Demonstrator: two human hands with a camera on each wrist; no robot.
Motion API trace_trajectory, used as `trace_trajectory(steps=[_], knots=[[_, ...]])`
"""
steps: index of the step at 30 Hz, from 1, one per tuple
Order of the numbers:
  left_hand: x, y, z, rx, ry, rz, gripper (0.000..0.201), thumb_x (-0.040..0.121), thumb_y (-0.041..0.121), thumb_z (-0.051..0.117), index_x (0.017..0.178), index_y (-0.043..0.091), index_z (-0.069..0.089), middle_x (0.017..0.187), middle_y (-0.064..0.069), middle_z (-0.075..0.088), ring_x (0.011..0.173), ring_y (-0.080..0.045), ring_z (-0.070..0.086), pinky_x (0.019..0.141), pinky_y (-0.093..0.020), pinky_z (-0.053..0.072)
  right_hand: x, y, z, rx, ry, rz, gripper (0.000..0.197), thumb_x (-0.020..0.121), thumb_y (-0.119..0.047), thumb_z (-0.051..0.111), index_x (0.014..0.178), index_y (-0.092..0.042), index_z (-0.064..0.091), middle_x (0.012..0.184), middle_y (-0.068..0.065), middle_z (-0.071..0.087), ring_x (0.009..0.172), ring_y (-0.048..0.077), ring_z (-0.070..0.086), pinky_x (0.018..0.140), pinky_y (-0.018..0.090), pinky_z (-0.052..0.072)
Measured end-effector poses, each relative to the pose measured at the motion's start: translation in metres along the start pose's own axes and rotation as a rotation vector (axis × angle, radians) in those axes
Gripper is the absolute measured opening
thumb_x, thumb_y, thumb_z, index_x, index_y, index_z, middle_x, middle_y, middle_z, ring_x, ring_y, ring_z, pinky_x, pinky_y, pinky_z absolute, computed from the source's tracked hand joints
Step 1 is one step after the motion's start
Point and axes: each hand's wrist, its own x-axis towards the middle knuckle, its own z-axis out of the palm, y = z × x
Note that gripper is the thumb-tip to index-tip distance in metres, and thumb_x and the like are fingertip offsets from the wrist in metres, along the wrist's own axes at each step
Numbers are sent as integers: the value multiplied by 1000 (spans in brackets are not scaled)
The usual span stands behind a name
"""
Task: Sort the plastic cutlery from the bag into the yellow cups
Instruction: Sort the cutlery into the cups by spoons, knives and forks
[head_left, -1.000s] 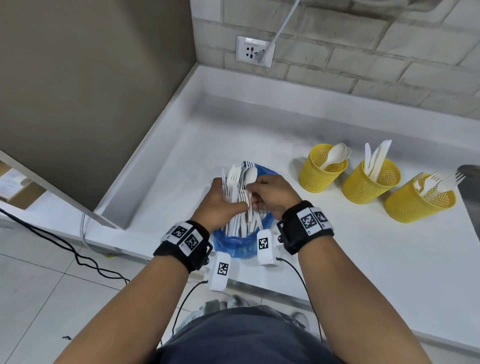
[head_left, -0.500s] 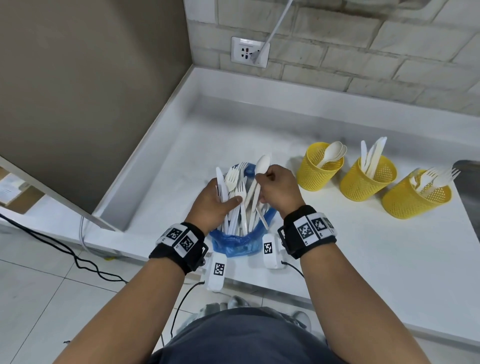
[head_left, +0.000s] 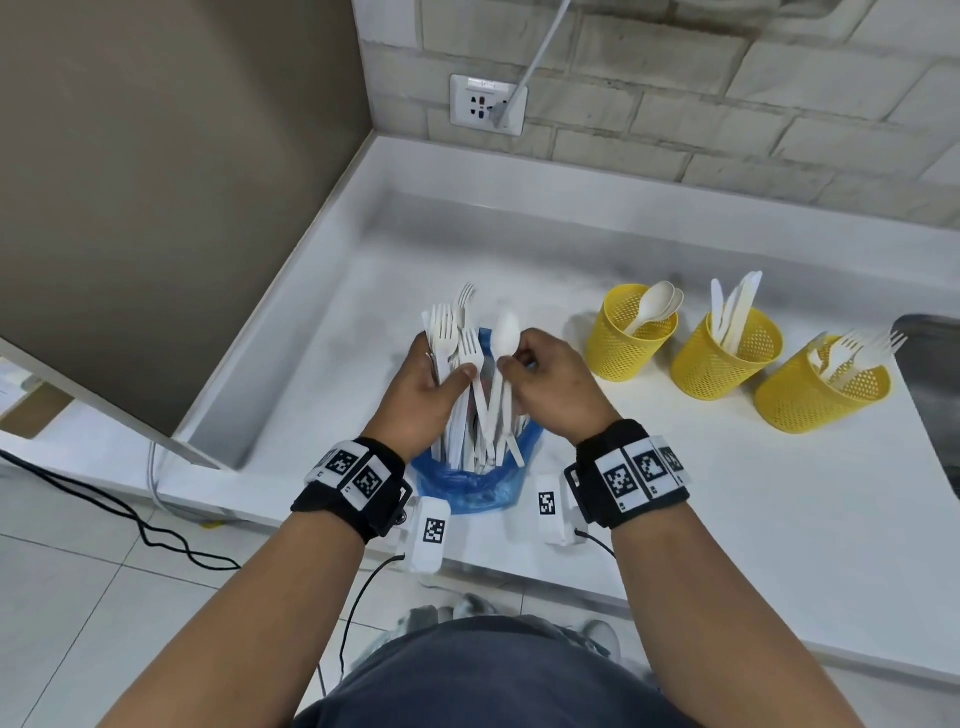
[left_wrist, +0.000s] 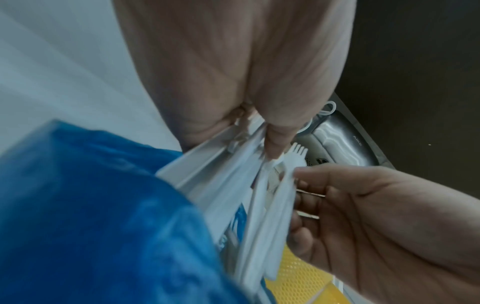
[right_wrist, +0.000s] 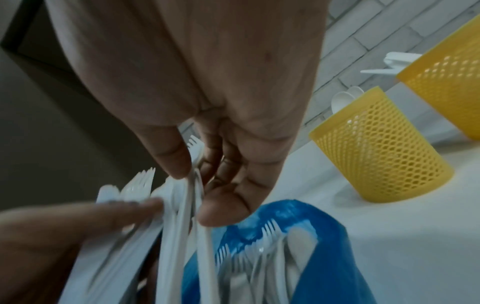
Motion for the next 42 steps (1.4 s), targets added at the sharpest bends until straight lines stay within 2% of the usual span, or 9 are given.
trace_trajectory(steps=[6, 11, 17, 20, 25, 29, 32, 37, 42], knots=[[4, 9, 2, -15, -11, 46, 24, 104, 22, 57, 127, 18, 61, 116, 3, 75, 108, -12, 71, 98, -35, 54, -3, -8, 15, 214, -6, 78, 16, 84, -43, 63, 75, -30, 60, 77, 3, 68, 77, 33, 72, 74, 59, 61], [2, 12, 5, 14, -40, 56, 20, 106, 33, 54, 116, 19, 64, 104, 8, 76, 102, -6, 70, 92, -25, 52, -1, -15, 16, 385, 57, 105, 14, 98, -14, 69, 91, -2, 65, 67, 1, 67, 58, 25, 70, 70, 61, 62], [4, 6, -1, -97, -175, -15, 30, 99, 2, 57, 125, 15, 62, 114, 0, 74, 108, -11, 69, 94, -26, 53, 2, -14, 13, 466, 45, 165, 12, 93, -8, 75, 84, -3, 69, 65, 5, 64, 57, 19, 65, 66, 44, 64], [0, 9, 7, -39, -140, 34, 36, 91, 5, 69, 120, 24, 62, 111, 11, 72, 108, -1, 66, 91, -16, 50, 5, -15, 14, 432, 73, 164, 12, 89, -9, 80, 83, -5, 70, 69, 8, 69, 58, 20, 67, 67, 45, 64], [3, 7, 13, -46, -38, 82, 41, 84, 6, 79, 119, 22, 65, 106, 12, 75, 100, -5, 71, 87, -22, 54, 7, -17, 11, 130, 143, 28, 19, 84, -19, 84, 90, -18, 66, 65, -1, 75, 66, 12, 72, 73, 35, 61], [4, 12, 10, -110, -2, 71, 38, 86, 10, 82, 120, 17, 67, 104, 5, 78, 96, -8, 74, 80, -19, 54, 4, -24, 3, 75, 226, -26, 27, 85, -27, 81, 105, -26, 62, 78, -4, 75, 72, 6, 70, 71, 27, 57], [5, 19, 4, -141, -24, 57, 36, 87, 13, 81, 118, 20, 65, 100, 5, 78, 95, -13, 74, 86, -28, 56, 6, -35, -12, 138, 304, -37, 34, 93, -37, 73, 123, -25, 62, 110, -1, 67, 88, 2, 64, 75, 20, 51], [10, 39, 8, -225, -95, 83, 41, 91, 2, 70, 125, 23, 59, 92, 14, 71, 81, -8, 66, 68, -18, 50, 19, -61, -24, 383, 128, -24, 45, 93, -48, 53, 129, -24, 64, 121, 2, 70, 115, 22, 66, 104, 52, 52], [17, 59, 18, -278, -3, 150, 36, 82, 14, 73, 117, 17, 63, 84, 14, 70, 74, -5, 64, 67, -23, 49, 17, -89, -22, 255, 186, -181, 40, 98, -33, 40, 119, -16, 70, 109, 6, 76, 106, 23, 70, 101, 49, 51]])
